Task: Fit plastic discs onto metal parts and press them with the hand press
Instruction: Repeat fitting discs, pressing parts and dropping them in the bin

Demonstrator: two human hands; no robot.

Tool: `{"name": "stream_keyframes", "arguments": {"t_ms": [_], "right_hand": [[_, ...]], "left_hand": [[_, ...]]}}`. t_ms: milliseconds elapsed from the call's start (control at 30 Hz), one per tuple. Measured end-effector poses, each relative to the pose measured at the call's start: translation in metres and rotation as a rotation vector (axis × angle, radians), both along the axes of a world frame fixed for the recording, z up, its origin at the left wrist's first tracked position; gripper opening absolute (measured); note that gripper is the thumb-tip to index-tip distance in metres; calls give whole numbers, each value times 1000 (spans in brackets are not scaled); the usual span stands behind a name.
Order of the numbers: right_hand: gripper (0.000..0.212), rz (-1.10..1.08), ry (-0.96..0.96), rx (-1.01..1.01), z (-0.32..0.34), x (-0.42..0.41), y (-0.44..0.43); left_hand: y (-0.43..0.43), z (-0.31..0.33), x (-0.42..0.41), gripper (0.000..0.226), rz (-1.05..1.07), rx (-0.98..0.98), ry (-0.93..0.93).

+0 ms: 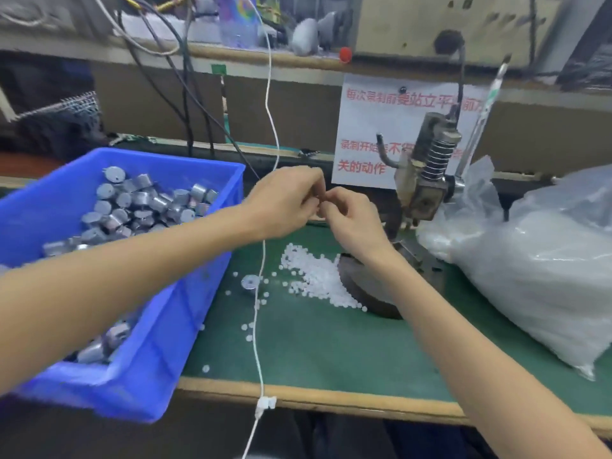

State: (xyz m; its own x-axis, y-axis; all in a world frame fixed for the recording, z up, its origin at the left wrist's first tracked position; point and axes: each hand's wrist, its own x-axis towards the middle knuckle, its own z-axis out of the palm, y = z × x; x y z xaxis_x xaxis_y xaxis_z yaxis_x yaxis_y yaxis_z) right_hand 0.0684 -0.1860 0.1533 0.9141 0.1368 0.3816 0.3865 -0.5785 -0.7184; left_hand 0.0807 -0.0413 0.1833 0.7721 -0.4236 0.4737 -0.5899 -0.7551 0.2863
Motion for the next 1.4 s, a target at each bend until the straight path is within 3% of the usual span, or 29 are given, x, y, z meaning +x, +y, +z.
{"name": "stream_keyframes", "arguments": {"t_ms": [233, 400, 467, 533, 667, 833, 967, 1067, 1167, 1300, 1400], "right_hand": [[17, 199, -31, -244, 12, 30, 117], [15, 357, 2, -305, 5, 39, 177], [19, 392, 2, -437, 0, 46, 191], [15, 373, -13, -654, -2, 54, 204], [21, 359, 3, -991, -4, 63, 219], [8, 381, 89, -1262, -8, 69, 226], [8, 400, 135, -1299, -9, 71, 230], [7, 396, 150, -1221, -9, 73, 230], [11, 369, 124, -988, -8, 73, 228], [46, 394, 160, -314, -3, 66, 214], [32, 385, 188, 163, -1, 55, 191]], "left_hand": [[118, -11, 4, 15, 229, -9, 35], [174, -31, 7, 13, 340, -54, 99], [188, -41, 12, 15, 405, 26, 195], [196, -51, 18, 16, 453, 229, 338], [196, -80, 25, 25, 400, 525, 566], [186, -110, 30, 33, 404, 591, 578], [184, -114, 32, 29, 457, 605, 523], [182, -93, 32, 21, 576, 434, 445], [188, -63, 32, 23, 622, 214, 308], [189, -25, 17, 30, 626, -77, 146], [160, -13, 3, 32, 531, -153, 28]]}}
